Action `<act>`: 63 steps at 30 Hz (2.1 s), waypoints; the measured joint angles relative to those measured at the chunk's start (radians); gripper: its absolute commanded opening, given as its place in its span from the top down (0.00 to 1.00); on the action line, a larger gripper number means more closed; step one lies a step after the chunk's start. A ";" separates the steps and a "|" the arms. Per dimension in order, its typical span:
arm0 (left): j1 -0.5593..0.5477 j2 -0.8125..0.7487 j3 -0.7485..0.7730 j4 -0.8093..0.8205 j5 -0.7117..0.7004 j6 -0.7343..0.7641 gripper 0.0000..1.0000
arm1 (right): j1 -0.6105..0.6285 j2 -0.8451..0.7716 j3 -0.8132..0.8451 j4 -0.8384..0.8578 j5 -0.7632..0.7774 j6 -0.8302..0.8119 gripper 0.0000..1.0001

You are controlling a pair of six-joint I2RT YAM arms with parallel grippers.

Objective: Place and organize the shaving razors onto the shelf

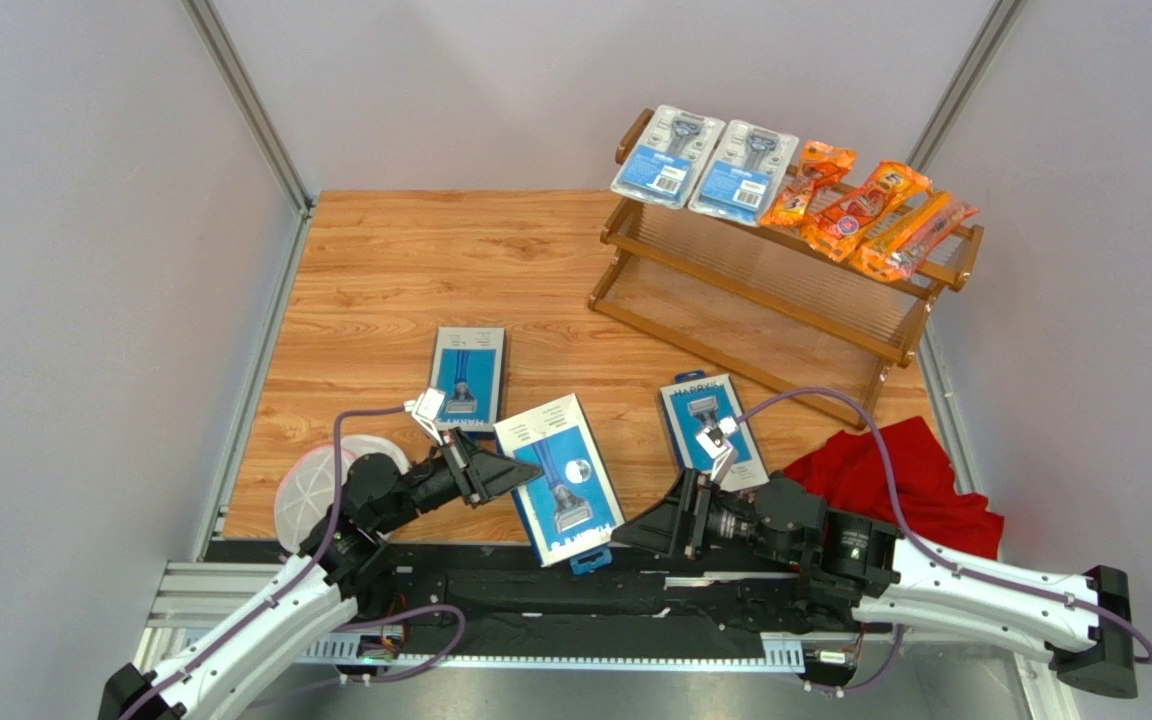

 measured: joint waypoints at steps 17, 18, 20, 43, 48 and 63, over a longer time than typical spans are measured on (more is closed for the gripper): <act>0.001 0.001 0.000 0.036 0.031 -0.039 1.00 | 0.023 0.014 -0.036 0.034 0.129 0.005 0.39; 0.001 0.002 0.000 0.037 0.034 -0.040 1.00 | 0.023 0.014 -0.037 0.039 0.130 0.003 0.40; 0.001 0.003 0.000 0.039 0.040 -0.040 1.00 | 0.023 0.024 -0.037 0.066 0.129 -0.002 0.44; -0.001 0.028 0.013 0.032 0.034 -0.039 0.65 | 0.023 0.094 -0.037 0.168 0.078 -0.026 1.00; -0.001 0.030 0.080 -0.095 0.029 0.030 0.44 | 0.024 0.086 -0.038 0.160 0.078 -0.022 1.00; 0.000 0.035 0.445 -0.797 -0.213 0.323 0.01 | 0.024 0.084 -0.090 0.089 0.103 0.010 1.00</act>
